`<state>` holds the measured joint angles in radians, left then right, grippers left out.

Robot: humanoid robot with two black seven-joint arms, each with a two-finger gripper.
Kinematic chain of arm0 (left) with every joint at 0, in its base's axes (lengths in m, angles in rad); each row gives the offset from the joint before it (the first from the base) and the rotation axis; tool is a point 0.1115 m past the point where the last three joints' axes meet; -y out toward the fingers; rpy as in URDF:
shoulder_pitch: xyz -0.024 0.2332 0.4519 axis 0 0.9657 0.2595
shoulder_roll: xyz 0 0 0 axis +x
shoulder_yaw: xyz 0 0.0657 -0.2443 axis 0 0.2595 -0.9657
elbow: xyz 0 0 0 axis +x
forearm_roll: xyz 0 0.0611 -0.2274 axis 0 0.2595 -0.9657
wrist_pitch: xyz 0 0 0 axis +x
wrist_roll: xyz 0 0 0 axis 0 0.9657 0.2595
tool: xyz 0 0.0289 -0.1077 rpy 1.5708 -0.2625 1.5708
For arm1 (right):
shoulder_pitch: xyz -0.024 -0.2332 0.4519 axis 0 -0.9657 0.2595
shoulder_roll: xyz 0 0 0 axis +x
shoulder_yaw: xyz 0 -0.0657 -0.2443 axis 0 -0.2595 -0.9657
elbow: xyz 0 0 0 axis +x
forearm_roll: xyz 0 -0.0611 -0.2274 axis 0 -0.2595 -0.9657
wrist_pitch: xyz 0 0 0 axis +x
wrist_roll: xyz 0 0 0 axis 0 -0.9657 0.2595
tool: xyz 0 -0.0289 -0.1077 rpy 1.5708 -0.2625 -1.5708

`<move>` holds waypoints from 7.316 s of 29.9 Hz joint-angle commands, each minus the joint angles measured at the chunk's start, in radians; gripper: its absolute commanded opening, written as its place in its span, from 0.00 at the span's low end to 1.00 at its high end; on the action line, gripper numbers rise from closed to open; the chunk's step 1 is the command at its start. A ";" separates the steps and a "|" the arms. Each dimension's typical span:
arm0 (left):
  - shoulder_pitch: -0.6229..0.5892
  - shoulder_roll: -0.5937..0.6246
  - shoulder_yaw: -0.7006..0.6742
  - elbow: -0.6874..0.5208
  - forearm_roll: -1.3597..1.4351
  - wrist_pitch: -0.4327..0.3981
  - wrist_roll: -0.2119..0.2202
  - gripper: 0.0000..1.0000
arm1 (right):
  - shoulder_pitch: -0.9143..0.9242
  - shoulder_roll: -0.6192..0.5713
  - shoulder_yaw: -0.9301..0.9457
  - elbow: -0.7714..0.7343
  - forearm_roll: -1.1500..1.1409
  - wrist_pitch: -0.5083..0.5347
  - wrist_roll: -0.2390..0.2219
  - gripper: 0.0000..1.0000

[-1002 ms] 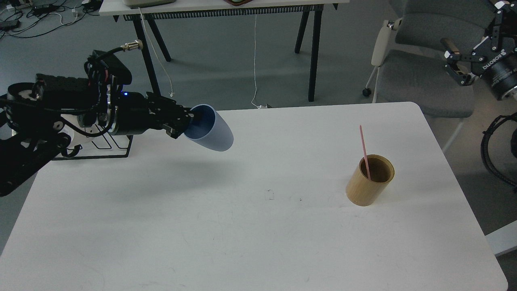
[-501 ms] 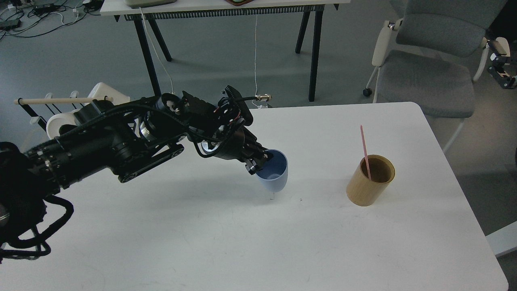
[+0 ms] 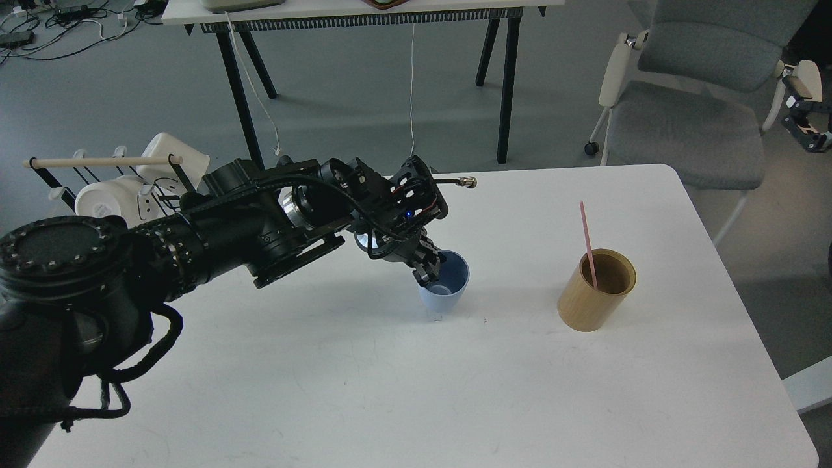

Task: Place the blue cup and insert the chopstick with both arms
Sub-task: 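Carry the blue cup with the left gripper toward the tan cup, then set the blue cup down and open the left gripper, then withdraw the left arm and reach the right gripper to the pink straw, then grasp the pink straw in the tan cup with the right gripper, then lift the pink straw out of the tan cup, then move the straw over the blue cup and lower it inside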

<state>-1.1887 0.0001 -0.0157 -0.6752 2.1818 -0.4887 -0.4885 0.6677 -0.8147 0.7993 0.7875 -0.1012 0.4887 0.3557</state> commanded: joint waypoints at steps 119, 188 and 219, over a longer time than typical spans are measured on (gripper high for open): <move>0.587 0.457 -0.846 -0.388 -1.479 0.000 0.000 0.99 | 0.050 0.100 -0.376 0.317 -1.707 -0.337 0.133 0.33; 0.689 0.394 -0.836 -0.172 -1.478 0.000 0.000 0.99 | 0.486 0.442 -0.629 0.294 -1.628 -0.481 0.133 0.00; 0.681 0.390 -0.854 -0.176 -1.487 0.000 0.000 0.99 | 0.458 0.338 -0.516 0.354 -1.231 -0.483 0.133 1.00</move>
<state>-0.5038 0.3881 -0.8606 -0.8460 0.7018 -0.4887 -0.4887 1.1407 -0.4325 0.2031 1.1310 -1.4953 0.0090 0.4888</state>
